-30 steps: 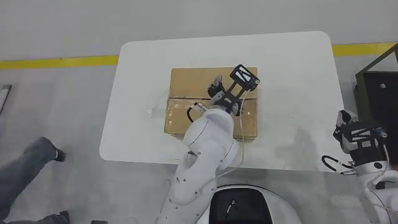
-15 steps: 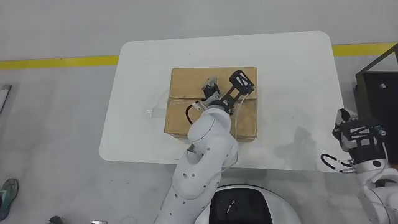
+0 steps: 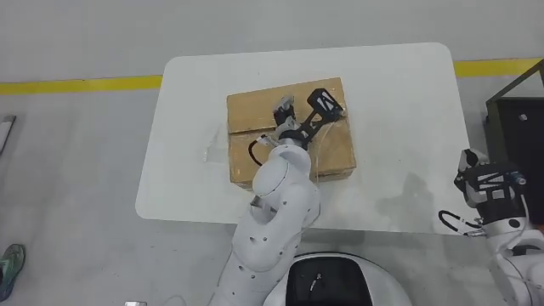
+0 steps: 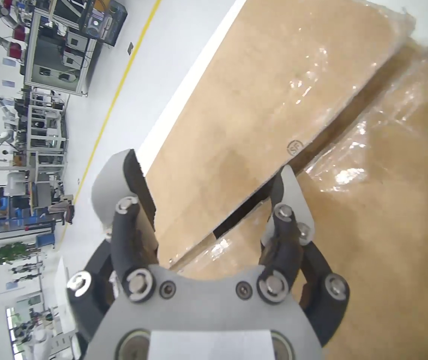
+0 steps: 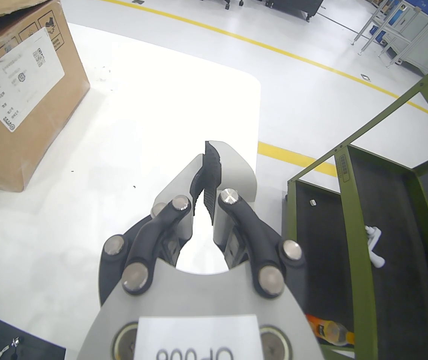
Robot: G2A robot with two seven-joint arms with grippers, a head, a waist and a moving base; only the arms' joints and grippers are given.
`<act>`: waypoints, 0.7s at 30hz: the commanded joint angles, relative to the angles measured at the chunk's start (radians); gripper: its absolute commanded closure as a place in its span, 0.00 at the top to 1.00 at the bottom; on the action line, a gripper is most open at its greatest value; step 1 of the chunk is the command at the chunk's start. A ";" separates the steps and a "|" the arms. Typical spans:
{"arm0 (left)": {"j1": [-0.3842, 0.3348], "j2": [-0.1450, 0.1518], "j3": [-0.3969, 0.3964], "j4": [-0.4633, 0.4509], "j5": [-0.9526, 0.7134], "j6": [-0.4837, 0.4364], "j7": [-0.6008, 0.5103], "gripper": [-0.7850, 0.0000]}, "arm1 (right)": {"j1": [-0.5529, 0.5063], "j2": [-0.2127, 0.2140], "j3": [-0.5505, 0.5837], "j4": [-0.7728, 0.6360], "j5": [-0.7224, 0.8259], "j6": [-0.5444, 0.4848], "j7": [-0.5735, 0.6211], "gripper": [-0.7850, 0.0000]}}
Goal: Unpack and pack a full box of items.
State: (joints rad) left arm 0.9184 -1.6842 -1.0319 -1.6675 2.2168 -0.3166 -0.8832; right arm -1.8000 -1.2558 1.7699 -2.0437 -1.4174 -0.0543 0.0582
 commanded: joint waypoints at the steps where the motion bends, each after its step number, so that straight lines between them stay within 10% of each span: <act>1: -0.001 0.000 0.002 -0.002 0.004 -0.006 0.010 0.00 | 0.000 0.000 -0.002 0.000 -0.002 -0.001 0.000 0.00; 21: 0.026 -0.005 0.030 -0.085 0.015 -0.067 0.029 0.00 | -0.012 -0.004 -0.011 -0.028 -0.018 -0.001 0.004 0.00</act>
State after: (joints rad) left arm 0.9392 -1.6892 -1.0094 -1.7407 2.2272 -0.3721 -0.8487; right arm -1.8109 -1.2594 1.7590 -2.0706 -1.4354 -0.0561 0.0632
